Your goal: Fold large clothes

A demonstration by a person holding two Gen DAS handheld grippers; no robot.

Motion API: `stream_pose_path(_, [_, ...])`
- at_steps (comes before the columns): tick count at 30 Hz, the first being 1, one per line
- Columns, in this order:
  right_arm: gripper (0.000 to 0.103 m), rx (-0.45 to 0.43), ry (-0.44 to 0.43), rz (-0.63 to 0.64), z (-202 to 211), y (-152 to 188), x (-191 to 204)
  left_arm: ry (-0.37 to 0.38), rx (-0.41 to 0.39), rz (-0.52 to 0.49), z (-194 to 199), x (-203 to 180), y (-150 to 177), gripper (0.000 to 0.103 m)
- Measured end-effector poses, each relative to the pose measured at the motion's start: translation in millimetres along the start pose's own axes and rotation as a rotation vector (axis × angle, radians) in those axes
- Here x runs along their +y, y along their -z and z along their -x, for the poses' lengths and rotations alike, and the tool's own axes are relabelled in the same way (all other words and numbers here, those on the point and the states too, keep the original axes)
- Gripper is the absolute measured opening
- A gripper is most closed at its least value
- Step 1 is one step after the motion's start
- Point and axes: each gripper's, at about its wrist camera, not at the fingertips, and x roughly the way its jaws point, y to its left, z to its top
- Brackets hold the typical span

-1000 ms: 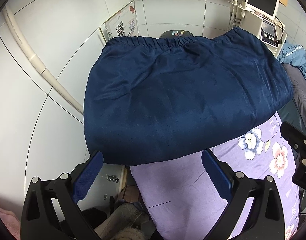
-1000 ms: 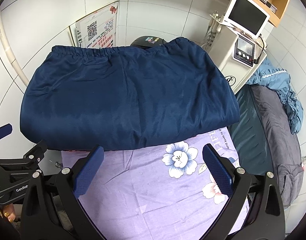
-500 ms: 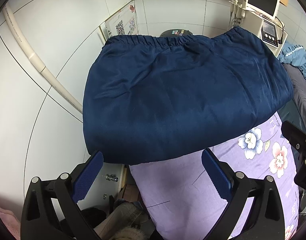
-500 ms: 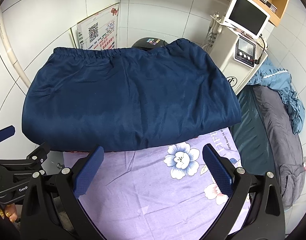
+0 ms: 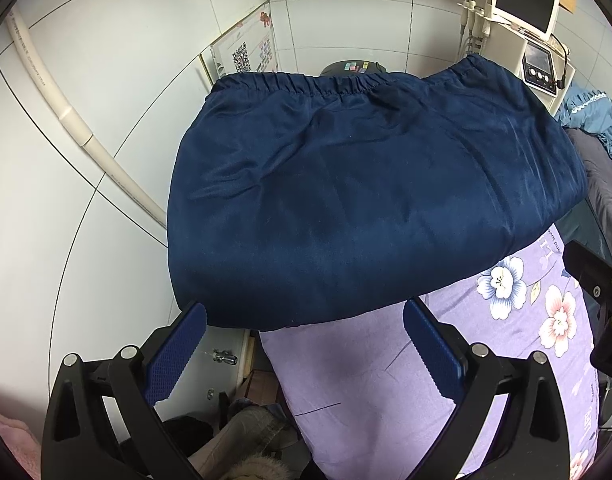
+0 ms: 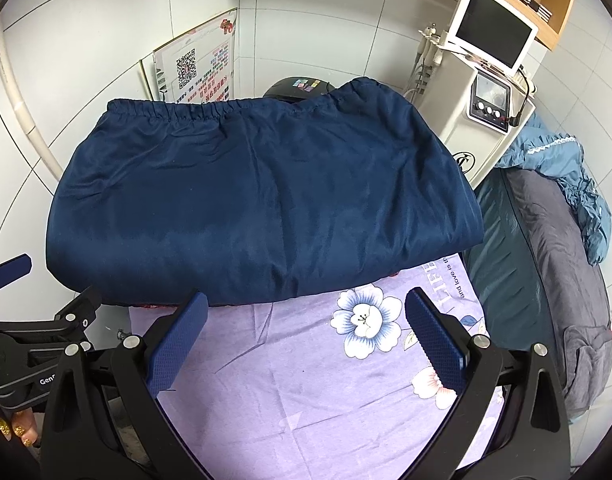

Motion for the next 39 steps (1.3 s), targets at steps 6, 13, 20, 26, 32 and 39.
stream_pose_path(6, [0.097, -0.006, 0.004, -0.003, 0.1, -0.2, 0.7, -0.011, -0.005, -0.004, 1.0, -0.2, 0.6, 0.097])
stream_pose_path(13, [0.097, -0.018, 0.002, -0.017, 1.4, -2.4, -0.4, -0.018, -0.011, -0.005, 3.1, 0.5, 2.3, 0.097])
stream_pose_path(20, [0.097, -0.013, 0.002, -0.012, 0.0, -3.6, 2.0, -0.05, -0.019, -0.011, 3.2, 1.0, 2.0, 0.097])
stream_pose_path(26, [0.097, -0.019, 0.003, -0.013, -0.5, -4.7, 2.7, -0.048, -0.015, -0.012, 2.8, 1.0, 1.9, 0.097])
stream_pose_path(32, [0.097, -0.015, 0.004, -0.013, -1.6, -4.9, 2.9, -0.044, -0.015, -0.011, 3.3, 1.1, 2.9, 0.097])
stream_pose_path(39, [0.097, -0.012, 0.001, -0.01, -2.7, -4.5, 3.9, -0.033, -0.016, -0.006, 2.9, 1.5, 4.1, 0.097])
